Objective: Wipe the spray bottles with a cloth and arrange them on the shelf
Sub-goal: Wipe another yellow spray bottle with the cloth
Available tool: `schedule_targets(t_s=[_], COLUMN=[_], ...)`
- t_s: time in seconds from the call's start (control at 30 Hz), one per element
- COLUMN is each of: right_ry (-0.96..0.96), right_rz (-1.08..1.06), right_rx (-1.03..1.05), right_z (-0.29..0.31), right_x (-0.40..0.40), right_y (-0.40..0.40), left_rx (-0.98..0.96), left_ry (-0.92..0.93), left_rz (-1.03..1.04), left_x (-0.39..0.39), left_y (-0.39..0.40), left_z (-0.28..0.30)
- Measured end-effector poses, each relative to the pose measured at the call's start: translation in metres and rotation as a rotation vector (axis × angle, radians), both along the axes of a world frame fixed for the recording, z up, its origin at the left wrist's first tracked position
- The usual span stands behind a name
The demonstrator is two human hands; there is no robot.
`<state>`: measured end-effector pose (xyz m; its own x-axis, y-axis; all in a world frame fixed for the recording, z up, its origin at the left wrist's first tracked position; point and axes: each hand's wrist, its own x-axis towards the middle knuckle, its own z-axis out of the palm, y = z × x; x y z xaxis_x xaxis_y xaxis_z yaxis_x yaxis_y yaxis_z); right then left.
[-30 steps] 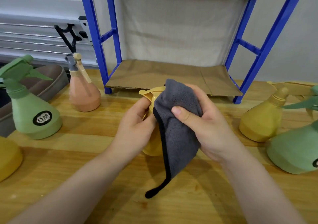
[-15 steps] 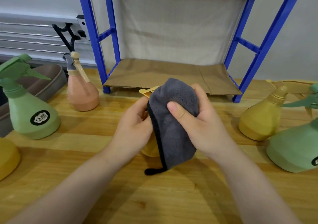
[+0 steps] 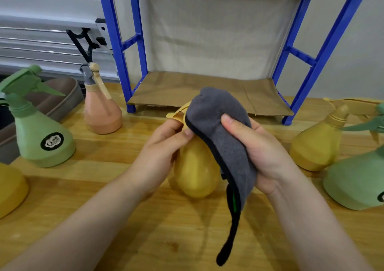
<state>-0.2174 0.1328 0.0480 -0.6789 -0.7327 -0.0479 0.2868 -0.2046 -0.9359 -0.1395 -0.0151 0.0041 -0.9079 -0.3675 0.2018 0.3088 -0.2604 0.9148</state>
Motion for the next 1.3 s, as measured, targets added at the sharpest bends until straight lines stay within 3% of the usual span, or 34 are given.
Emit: schedule_targets(t_s=[0.07, 0.2, 0.3, 0.47, 0.6, 0.77, 0.9, 1.1, 1.2, 1.3], right_ry=[-0.017, -0.05, -0.182, -0.221, -0.134, 0.171, 0.52, 0.59, 0.631, 0.738], right_rz=[-0.045, -0.027, 0.046, 0.051, -0.089, -0.399, -0.614, -0.594, -0.503, -0.425], right_rx=[0.004, -0.045, -0.146, -0.204, -0.22, -0.014, -0.088, -0.249, -0.253, -0.088], right_z=[-0.003, -0.005, -0.005, -0.007, 0.003, -0.014, -0.017, -0.014, -0.019, -0.026], right_x=[-0.002, -0.002, 0.001, 0.001, 0.001, -0.005, -0.007, -0.01, -0.006, 0.0], right_y=[-0.001, -0.002, -0.001, -0.004, 0.0, -0.007, -0.007, -0.001, -0.007, -0.015], left_rx=[0.086, 0.071, 0.02, -0.068, -0.175, -0.249, -0.238, -0.246, -0.578, -0.941], left_ry=[-0.013, 0.006, 0.034, 0.115, 0.111, 0.106, 0.148, 0.12, 0.001, -0.012], left_rz=[-0.049, -0.088, -0.091, -0.326, -0.359, -0.325, -0.249, 0.055, 0.352, 0.546], left_x=[0.001, 0.001, 0.003, 0.008, 0.007, 0.006, 0.006, 0.004, 0.001, 0.001], left_y=[0.0, -0.004, -0.014, -0.028, -0.026, -0.021, -0.023, -0.028, -0.026, -0.018], left_z=[0.001, 0.005, 0.006, 0.012, 0.008, 0.005, 0.008, 0.016, 0.012, 0.011])
